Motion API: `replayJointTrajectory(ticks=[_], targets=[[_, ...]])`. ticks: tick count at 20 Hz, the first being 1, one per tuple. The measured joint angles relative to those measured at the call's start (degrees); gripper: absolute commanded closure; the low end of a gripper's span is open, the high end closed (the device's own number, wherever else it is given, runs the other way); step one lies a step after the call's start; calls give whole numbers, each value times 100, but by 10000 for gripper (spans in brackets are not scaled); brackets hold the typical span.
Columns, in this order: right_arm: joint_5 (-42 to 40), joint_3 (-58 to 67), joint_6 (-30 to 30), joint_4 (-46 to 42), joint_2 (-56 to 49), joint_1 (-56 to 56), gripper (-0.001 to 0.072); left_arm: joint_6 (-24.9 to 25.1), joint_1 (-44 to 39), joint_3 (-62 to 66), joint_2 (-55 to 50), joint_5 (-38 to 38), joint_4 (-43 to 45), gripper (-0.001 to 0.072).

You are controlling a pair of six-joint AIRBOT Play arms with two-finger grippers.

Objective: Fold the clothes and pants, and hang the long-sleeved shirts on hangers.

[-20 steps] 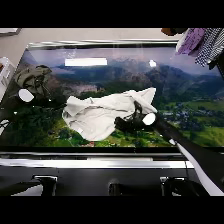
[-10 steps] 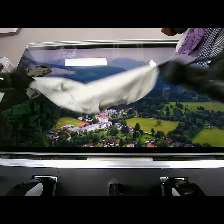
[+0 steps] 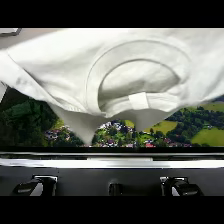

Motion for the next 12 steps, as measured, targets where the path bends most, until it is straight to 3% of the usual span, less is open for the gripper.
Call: replayJointTrajectory(ticks=[4,10,12], targets=[[365,72,579,-87,-1088,-4,680,-92,-87,-271,-417,24,74,691],[726,94,752,769,-4113,-2,671,-70,-424,-1231,-2358,76,92,691],[680,96,590,1276,-5080,-2,565,-61,-505,-1390,-3099,151,87,690]])
